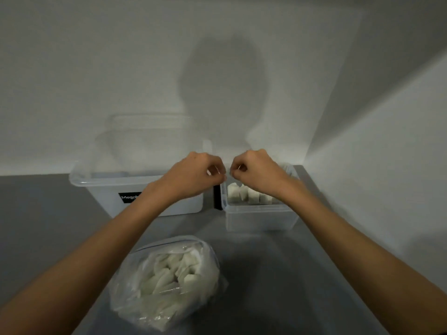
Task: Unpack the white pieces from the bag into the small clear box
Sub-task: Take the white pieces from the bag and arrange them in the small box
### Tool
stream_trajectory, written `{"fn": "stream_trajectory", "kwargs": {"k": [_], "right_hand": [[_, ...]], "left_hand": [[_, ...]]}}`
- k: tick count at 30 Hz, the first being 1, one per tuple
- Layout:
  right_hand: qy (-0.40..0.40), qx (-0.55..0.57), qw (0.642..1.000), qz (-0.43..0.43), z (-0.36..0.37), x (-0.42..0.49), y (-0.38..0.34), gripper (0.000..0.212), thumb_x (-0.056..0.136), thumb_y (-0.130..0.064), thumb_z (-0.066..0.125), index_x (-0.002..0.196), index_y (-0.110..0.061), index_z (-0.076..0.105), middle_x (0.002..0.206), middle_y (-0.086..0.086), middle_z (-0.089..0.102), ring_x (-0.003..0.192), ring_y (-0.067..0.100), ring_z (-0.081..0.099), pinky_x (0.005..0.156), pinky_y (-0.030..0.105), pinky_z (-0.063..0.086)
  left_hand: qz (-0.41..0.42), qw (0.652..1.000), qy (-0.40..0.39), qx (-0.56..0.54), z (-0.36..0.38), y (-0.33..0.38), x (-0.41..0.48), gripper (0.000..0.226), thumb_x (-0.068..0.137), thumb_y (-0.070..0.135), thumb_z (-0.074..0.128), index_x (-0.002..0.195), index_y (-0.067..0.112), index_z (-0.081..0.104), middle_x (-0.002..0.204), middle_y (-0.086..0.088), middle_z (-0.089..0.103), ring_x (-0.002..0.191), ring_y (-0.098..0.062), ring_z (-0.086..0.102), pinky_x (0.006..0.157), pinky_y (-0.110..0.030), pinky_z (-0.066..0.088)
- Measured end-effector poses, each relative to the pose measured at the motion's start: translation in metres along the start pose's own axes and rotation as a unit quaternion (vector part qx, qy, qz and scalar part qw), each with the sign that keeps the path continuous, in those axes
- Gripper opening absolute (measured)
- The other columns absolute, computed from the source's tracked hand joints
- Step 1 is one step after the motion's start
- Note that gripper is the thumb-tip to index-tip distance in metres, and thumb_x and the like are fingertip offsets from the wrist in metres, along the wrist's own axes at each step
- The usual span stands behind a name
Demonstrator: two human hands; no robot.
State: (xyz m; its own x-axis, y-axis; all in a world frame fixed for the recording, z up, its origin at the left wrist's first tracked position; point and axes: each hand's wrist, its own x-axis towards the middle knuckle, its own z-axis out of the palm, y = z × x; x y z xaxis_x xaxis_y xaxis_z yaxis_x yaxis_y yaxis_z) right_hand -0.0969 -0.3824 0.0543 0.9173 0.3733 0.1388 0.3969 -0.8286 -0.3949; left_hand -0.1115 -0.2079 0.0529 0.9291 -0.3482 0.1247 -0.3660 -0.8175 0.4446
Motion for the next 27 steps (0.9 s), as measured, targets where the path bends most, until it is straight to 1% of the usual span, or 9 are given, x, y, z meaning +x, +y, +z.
{"fn": "stream_trajectory", "kwargs": {"k": [2,6,8,11,13,16,20,23,27], "right_hand": [[-0.039,0.03,0.999,-0.005,0.009,-0.009,-0.025,0.017,0.089,-0.016,0.058,0.092,-0.012,0.074,0.087,0.006,0.071,0.076,0.017,0.066,0.075,0.029,0.054],[-0.15,0.072,0.986,-0.009,0.042,-0.029,-0.065,0.014,0.088,-0.008,0.06,0.092,-0.009,0.074,0.063,-0.007,0.063,0.05,-0.003,0.059,0.054,0.006,0.045],[-0.213,0.075,0.974,-0.022,0.068,-0.039,-0.079,0.016,0.087,-0.004,0.06,0.093,-0.01,0.073,0.064,-0.006,0.064,0.05,-0.003,0.059,0.057,0.009,0.05],[-0.26,0.04,0.964,-0.039,0.113,-0.053,-0.092,0.025,0.085,0.001,0.056,0.098,-0.01,0.074,0.083,0.002,0.065,0.076,0.013,0.064,0.074,0.027,0.055],[-0.254,0.011,0.967,-0.026,0.139,-0.06,-0.092,0.031,0.086,0.002,0.053,0.109,-0.012,0.07,0.097,0.005,0.063,0.092,0.022,0.063,0.08,0.033,0.053],[-0.214,-0.04,0.976,-0.02,0.166,-0.066,-0.092,0.041,0.088,-0.004,0.055,0.127,-0.018,0.059,0.12,0.012,0.06,0.107,0.03,0.06,0.087,0.041,0.052],[-0.167,-0.06,0.984,-0.03,0.182,-0.067,-0.099,0.049,0.089,-0.004,0.053,0.135,-0.02,0.049,0.119,0.015,0.06,0.106,0.032,0.06,0.088,0.043,0.052],[-0.15,-0.06,0.986,-0.035,0.188,-0.067,-0.104,0.056,0.091,-0.008,0.052,0.142,-0.025,0.039,0.122,0.014,0.056,0.103,0.031,0.06,0.082,0.037,0.05],[-0.143,-0.08,0.985,-0.059,0.192,-0.066,-0.113,0.046,0.092,-0.011,0.051,0.136,-0.025,0.048,0.12,0.014,0.056,0.1,0.031,0.06,0.072,0.034,0.041]], "left_hand": [[-0.011,1.0,-0.014,-0.012,-0.008,-0.019,-0.031,0.014,0.087,0.03,0.064,0.093,0.021,0.072,0.089,0.008,0.071,0.079,-0.003,0.063,0.077,-0.024,0.05],[-0.05,0.995,-0.078,-0.032,-0.01,-0.056,-0.082,0.008,0.086,0.027,0.066,0.085,0.022,0.073,0.074,0.015,0.067,0.068,0.006,0.061,0.064,-0.009,0.043],[-0.063,0.991,-0.104,-0.049,-0.004,-0.07,-0.101,0.008,0.086,0.023,0.066,0.085,0.02,0.073,0.067,0.014,0.066,0.063,0.005,0.062,0.058,-0.007,0.044],[-0.082,0.987,-0.115,-0.071,0.01,-0.085,-0.124,0.009,0.085,0.014,0.064,0.086,0.015,0.073,0.071,0.005,0.07,0.064,-0.004,0.066,0.058,-0.012,0.052],[-0.103,0.983,-0.134,-0.074,0.02,-0.093,-0.134,0.01,0.085,0.011,0.063,0.084,0.015,0.073,0.072,0.0,0.072,0.065,-0.011,0.068,0.061,-0.02,0.056],[-0.13,0.976,-0.175,-0.011,0.034,-0.102,-0.143,0.013,0.085,0.015,0.061,0.08,0.012,0.073,0.064,0.002,0.069,0.053,-0.007,0.061,0.062,-0.02,0.052],[-0.157,0.972,-0.168,0.041,0.051,-0.113,-0.15,0.011,0.084,0.013,0.062,0.085,0.008,0.072,0.068,0.001,0.067,0.062,-0.012,0.066,0.069,-0.026,0.056],[-0.158,0.976,-0.146,0.033,0.057,-0.12,-0.153,0.01,0.084,0.015,0.066,0.093,0.011,0.069,0.081,0.0,0.063,0.074,-0.016,0.067,0.078,-0.032,0.057],[-0.163,0.977,-0.134,0.018,0.056,-0.128,-0.159,0.017,0.082,0.021,0.069,0.099,0.016,0.066,0.094,-0.002,0.061,0.08,-0.017,0.066,0.08,-0.033,0.056]]}}
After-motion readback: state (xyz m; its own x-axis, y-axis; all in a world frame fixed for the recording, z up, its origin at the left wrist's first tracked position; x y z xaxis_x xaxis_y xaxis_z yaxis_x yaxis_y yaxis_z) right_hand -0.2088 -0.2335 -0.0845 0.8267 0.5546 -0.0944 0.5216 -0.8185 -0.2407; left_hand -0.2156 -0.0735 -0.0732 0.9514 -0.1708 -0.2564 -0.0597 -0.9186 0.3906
